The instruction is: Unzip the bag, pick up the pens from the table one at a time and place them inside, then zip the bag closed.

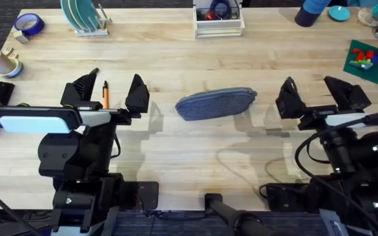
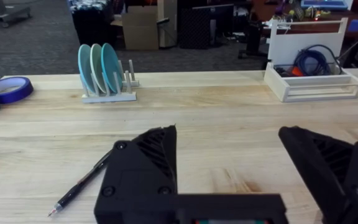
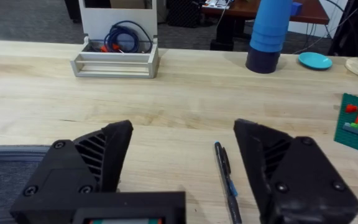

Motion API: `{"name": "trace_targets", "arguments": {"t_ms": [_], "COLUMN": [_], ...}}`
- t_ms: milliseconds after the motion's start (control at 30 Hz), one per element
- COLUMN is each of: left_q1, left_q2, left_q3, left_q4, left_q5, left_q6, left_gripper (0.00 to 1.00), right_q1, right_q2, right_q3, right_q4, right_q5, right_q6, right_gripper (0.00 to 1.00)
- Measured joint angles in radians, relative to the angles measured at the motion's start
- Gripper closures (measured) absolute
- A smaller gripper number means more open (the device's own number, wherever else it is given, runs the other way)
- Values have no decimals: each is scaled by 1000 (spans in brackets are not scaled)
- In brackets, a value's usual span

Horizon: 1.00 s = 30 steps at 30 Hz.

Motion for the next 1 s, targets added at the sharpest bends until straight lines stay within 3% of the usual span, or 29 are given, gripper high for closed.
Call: {"name": "trace_targets", "arguments": {"t_ms": [1000], "left_q1": [0], "left_q2": [0], "left_q3": [0], "left_q4": [1], "left_q5": [0], "left_q6": [3], "left_gripper": [6], "right_q1": [0], "right_q2": [0], "right_q3": [2], "right_q4": [-18], "right_q5": [1], "right_q6": [0], "right_gripper": [5]}}
